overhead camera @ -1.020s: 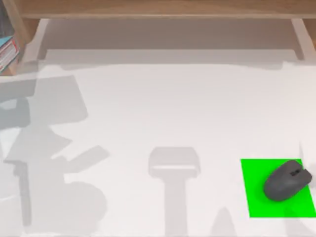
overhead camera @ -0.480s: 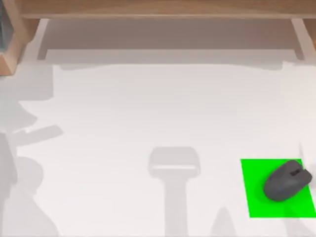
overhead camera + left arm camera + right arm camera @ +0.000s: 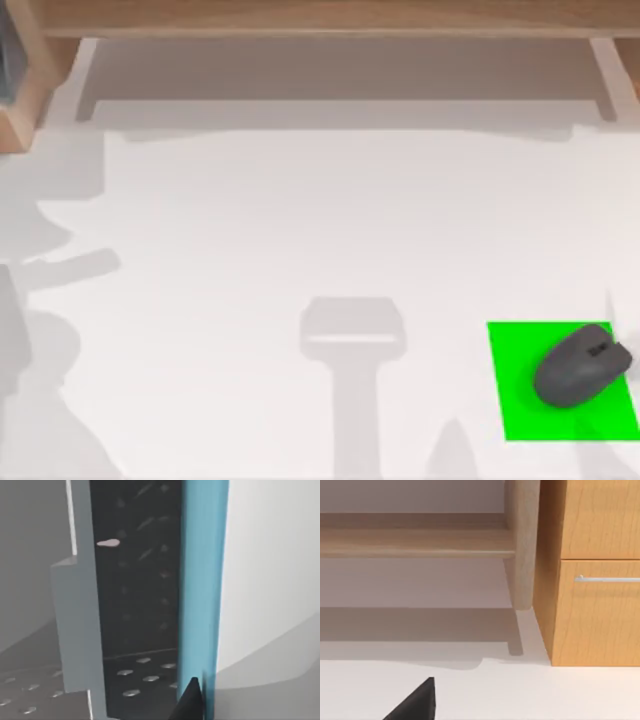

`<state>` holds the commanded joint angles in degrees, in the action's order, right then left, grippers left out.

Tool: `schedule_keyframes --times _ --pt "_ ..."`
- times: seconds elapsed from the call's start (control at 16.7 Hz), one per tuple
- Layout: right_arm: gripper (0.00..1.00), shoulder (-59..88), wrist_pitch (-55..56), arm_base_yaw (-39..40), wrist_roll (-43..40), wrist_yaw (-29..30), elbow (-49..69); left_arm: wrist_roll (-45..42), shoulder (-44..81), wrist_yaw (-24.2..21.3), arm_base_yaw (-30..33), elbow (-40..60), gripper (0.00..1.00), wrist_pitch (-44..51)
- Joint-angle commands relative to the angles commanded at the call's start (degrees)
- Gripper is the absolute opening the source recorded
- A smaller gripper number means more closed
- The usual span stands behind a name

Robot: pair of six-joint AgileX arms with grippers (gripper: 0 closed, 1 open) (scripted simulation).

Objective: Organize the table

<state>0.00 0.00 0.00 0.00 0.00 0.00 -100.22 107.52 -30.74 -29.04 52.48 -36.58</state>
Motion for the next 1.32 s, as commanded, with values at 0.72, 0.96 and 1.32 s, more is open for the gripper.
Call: schedule_keyframes --times 0.72,0.96,1.32 --pt "1.0 0.0 0.0 0.0 0.0 0.0 0.0 0.84 5.36 1.98 2.05 6.24 0.08 0.43" --pt "1.0 0.0 0.0 0.0 0.0 0.0 0.0 0.84 5.36 1.98 2.05 6.24 0.38 0.43" --pt "1.0 0.0 0.0 0.0 0.0 0.0 0.0 0.84 5.36 1.98 2.05 6.24 0.83 0.43"
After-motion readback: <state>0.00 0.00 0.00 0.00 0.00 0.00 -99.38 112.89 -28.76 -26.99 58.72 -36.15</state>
